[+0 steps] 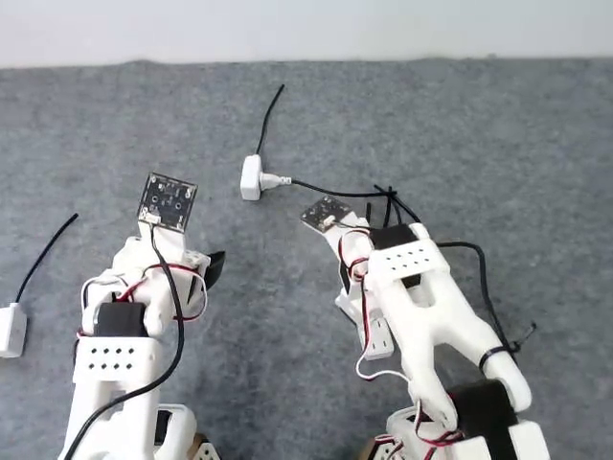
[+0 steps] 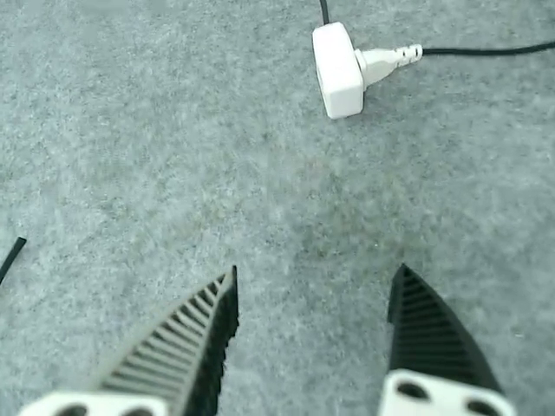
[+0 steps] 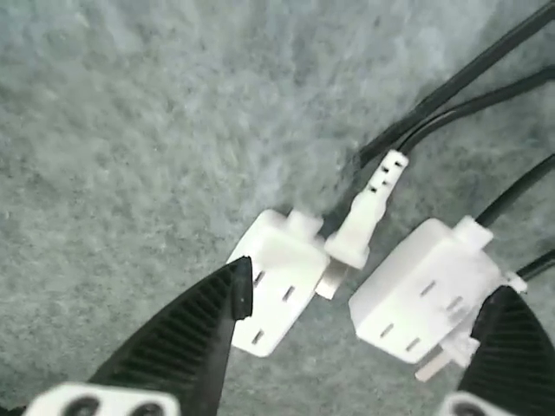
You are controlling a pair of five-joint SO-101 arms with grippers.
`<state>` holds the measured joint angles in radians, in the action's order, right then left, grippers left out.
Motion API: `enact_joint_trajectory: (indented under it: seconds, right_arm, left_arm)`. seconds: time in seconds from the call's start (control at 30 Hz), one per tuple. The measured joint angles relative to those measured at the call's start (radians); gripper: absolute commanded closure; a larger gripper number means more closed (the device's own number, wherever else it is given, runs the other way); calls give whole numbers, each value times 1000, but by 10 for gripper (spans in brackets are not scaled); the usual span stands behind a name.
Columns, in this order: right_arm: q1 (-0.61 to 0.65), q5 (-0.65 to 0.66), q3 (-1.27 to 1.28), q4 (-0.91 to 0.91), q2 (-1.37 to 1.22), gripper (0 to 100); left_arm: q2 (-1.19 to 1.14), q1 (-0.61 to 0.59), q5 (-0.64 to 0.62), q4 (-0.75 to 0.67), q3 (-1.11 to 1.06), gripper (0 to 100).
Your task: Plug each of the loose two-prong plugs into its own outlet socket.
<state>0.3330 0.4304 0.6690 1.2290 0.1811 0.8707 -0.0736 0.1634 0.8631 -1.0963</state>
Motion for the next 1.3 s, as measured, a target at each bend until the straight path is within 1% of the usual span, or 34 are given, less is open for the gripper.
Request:
enact_joint_trajectory:
  seconds: [0.23, 0.43, 0.67, 0.73, 0.93, 0.97, 1.03, 1.17, 1.3]
  right_arm:
    - [0, -8, -2, -101, -69, 615]
    - [-3, -126, 0, -157, -83, 616]
    - [-3, -161, 0, -164, -86, 618]
    - [-11, -167, 0, -164, -86, 664]
    - [-91, -206, -5, -170, -84, 990]
    - [-95, -204, -9, -172, -83, 991]
    - [-101, -181, -21, -172, -81, 952]
    - [-103, -135, -2, -166, -91, 948]
    - [-101, -129, -2, -166, -92, 944]
  left_arm:
    - [0, 0, 0, -12, -8, 727]
    - [0, 0, 0, -12, -8, 727]
    - [0, 0, 0, -12, -8, 727]
    - [0, 0, 0, -12, -8, 727]
    - [0, 0, 0, -12, -8, 727]
    - [0, 0, 0, -12, -8, 727]
    - [0, 0, 0, -12, -8, 727]
    - [0, 0, 0, -12, -8, 727]
    - [0, 0, 0, -12, -8, 727]
